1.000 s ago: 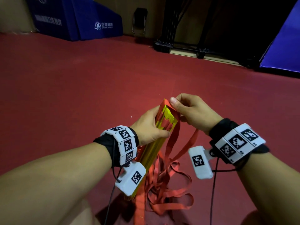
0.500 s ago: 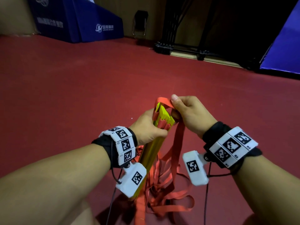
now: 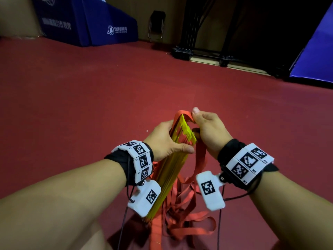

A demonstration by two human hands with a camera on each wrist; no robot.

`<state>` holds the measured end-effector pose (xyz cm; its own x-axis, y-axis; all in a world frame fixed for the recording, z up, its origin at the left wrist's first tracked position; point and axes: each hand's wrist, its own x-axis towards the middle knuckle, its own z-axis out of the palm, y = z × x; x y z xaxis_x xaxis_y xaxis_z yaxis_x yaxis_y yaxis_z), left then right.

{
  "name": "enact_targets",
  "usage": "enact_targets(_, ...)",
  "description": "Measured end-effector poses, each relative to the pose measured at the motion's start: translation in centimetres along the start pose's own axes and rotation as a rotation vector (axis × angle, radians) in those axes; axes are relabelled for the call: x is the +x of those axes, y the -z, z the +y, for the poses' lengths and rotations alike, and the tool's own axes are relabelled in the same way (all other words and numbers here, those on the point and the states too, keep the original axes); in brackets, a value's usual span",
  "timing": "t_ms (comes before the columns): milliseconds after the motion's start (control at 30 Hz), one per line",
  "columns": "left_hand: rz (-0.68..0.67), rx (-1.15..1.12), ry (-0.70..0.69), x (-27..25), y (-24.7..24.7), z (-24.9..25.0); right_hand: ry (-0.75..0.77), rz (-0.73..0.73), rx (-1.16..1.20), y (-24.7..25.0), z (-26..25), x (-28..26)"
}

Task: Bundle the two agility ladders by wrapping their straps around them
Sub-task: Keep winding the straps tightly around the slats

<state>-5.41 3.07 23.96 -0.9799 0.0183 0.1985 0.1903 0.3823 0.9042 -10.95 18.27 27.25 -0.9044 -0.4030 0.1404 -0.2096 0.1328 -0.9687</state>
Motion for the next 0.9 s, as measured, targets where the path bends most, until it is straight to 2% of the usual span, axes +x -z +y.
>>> enact_targets(167, 0.048, 0.255, -0.030, 0.0, 0.0, 0.6, -0.032, 0.024, -0.008, -0.1, 0.0, 0.2)
enact_targets(233, 0.032, 0.274, -0.023, 0.1, 0.0, 0.9, -0.048, 0.030, 0.033, -0.2, -0.1, 0.1)
enact_targets(300, 0.011, 0.174, -0.011, 0.0, 0.1, 0.8, -0.075, 0.054, 0.100, -0.3, -0.3, 0.0)
enact_targets(433, -0.024, -0.220, 0.043, 0.0, -0.5, -0.1, -0.137, 0.039, 0.262, -0.6, -0.5, -0.5)
enact_targets(600, 0.040, -0.666, 0.164, -0.1, -1.6, 1.9, -0.189, 0.047, 0.432, -1.7, -0.4, -0.8)
enact_targets(800, 0.074, -0.636, 0.138, 0.4, -1.6, 1.6, -0.231, 0.025, 0.601, -2.4, -0.8, -0.9)
enact_targets(900, 0.123, -0.483, 0.072, 0.7, -1.9, 0.7, -0.236, 0.006, 0.583, -2.2, -1.0, -0.8)
